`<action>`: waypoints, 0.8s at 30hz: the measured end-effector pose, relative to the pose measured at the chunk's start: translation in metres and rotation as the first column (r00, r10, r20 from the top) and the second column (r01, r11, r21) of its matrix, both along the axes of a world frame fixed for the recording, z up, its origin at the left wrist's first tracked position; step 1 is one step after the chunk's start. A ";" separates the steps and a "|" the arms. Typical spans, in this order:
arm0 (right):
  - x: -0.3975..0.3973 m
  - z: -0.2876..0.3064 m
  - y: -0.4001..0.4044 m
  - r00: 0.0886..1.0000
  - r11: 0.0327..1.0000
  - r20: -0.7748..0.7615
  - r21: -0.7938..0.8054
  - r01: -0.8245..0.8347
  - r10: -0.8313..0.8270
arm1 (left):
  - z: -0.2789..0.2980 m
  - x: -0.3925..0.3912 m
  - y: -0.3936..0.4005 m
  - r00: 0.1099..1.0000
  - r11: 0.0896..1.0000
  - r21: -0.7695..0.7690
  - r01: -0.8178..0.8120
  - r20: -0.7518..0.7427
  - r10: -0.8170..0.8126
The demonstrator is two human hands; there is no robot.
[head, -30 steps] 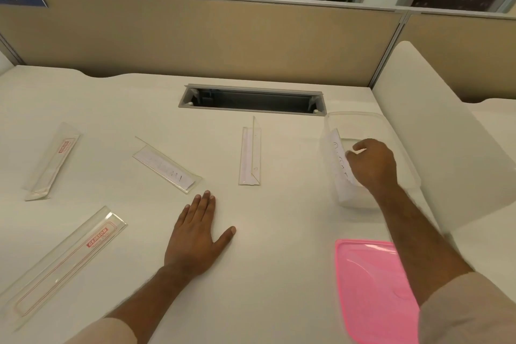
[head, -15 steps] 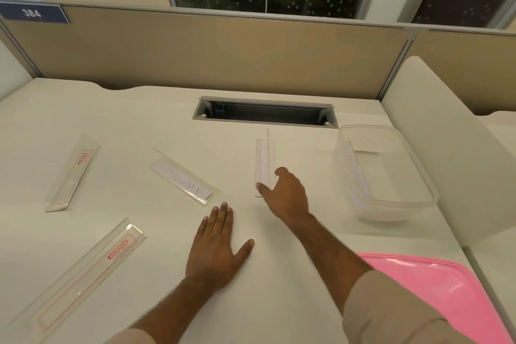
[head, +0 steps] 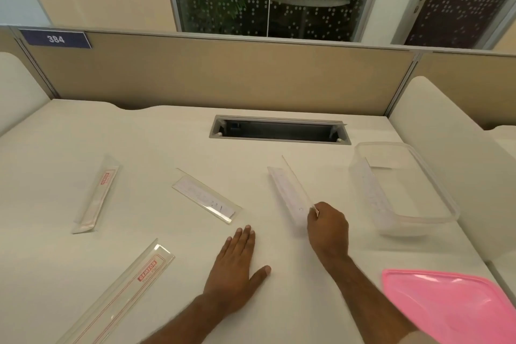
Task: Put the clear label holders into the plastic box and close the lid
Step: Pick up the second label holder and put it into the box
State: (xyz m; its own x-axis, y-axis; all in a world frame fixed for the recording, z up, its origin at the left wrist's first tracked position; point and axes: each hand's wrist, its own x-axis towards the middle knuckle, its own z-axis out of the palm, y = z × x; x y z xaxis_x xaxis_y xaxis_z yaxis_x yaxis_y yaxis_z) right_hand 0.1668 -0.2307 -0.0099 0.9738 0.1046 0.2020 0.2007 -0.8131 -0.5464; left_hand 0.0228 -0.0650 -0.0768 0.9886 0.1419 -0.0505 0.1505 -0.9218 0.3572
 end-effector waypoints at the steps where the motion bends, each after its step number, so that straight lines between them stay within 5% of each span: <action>1: -0.007 0.002 -0.006 1.000 1.000 0.009 0.021 0.013 -0.013 | 0.003 -0.005 0.006 1.000 1.000 -0.025 0.005 0.017 -0.005; 14: -0.073 0.042 -0.046 0.983 0.952 0.080 0.247 -0.181 0.166 | 0.088 -0.019 0.051 0.906 0.859 -0.499 -0.114 0.303 0.297; 18: -0.080 0.057 -0.041 0.969 0.947 0.106 0.215 -0.240 0.222 | 0.113 -0.019 0.070 0.854 0.952 -0.307 0.003 0.496 0.157; 24: -0.082 0.073 -0.030 0.938 0.914 0.084 0.212 -0.346 0.335 | 0.130 -0.026 0.088 0.874 0.992 -0.056 0.113 0.480 -0.073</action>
